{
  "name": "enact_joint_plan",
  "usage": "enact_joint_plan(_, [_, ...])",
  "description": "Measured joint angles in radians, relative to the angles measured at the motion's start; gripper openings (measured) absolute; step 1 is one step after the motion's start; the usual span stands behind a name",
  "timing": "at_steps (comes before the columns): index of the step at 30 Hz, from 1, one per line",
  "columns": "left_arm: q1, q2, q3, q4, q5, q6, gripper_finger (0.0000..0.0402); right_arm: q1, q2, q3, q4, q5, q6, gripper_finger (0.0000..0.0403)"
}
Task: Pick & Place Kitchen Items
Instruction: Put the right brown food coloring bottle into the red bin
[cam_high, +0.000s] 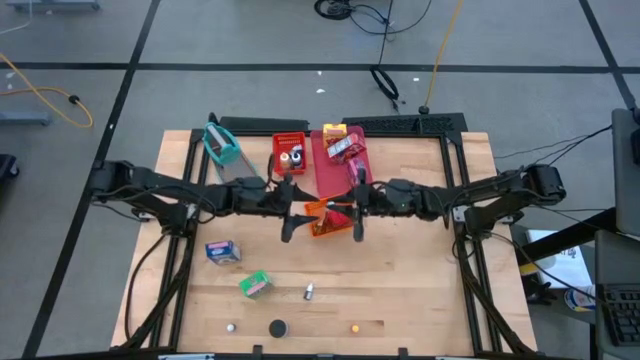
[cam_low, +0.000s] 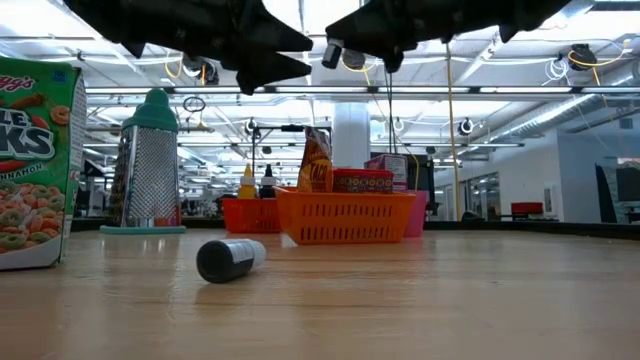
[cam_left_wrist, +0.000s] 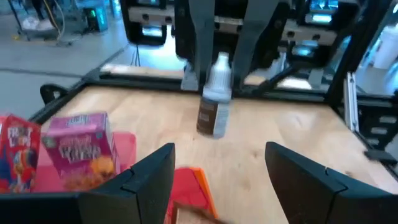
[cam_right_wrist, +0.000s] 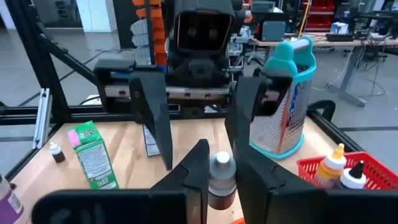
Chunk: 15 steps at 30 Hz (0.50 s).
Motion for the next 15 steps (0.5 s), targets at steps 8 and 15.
enact_joint_plan(8, [-0.004,0.054,0.001,0.123,0.001,0.001,0.0250,-0.011,0.000,0.005,-0.017,-0.021,0.001,0.0042])
enact_joint_plan(15, [-0.003,0.106,0.046,0.141,0.001,0.004,0.0250,-0.021,0.000,0.005,-0.014,-0.021,0.001,0.0042])
